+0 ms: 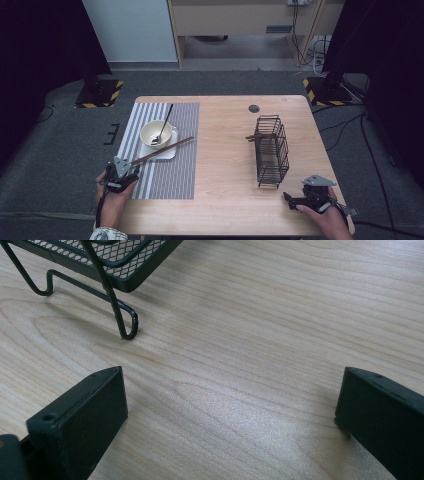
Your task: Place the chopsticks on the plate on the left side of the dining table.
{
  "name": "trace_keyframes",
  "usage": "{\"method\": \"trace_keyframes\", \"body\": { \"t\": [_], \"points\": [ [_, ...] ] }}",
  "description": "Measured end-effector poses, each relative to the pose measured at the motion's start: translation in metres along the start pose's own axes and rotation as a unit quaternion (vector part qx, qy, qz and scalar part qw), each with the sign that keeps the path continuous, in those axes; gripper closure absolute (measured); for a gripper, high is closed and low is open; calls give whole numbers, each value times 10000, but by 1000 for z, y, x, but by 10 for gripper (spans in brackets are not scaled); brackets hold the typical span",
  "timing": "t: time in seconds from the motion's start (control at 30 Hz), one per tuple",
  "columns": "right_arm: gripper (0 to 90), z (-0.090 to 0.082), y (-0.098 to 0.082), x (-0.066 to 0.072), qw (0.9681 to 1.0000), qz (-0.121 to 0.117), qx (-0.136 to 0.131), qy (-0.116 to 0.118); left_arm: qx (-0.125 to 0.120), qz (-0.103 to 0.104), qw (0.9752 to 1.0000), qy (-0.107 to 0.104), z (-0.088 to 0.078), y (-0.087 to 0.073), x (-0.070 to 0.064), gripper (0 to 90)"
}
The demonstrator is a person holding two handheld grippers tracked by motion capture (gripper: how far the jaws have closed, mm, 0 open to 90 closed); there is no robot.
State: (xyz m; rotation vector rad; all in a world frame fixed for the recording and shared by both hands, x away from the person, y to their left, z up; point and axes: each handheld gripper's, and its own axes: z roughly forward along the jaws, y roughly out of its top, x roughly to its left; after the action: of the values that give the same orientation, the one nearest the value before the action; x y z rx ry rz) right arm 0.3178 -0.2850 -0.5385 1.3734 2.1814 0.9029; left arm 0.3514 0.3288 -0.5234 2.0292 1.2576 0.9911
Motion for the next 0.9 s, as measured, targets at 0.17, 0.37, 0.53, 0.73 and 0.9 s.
{"method": "trace_keyframes", "body": {
  "t": [0.17,0.37,0.53,0.73,0.9],
  "points": [
    [2,0,0,0,10000,-1,-1,0,134,-42,9999,-34,2,-1,-2,472],
    [2,0,0,0,10000,0,-1,1,165,-152,9997,-49,2,-2,0,494],
    [2,0,0,0,10000,1,0,1,208,-163,9996,-51,4,-3,0,501],
    [2,0,0,0,10000,0,0,1,230,-175,9995,-105,6,-2,-1,514],
    [2,0,0,0,10000,0,0,1,220,-165,9995,-120,7,-1,-1,512]
  ]
}}
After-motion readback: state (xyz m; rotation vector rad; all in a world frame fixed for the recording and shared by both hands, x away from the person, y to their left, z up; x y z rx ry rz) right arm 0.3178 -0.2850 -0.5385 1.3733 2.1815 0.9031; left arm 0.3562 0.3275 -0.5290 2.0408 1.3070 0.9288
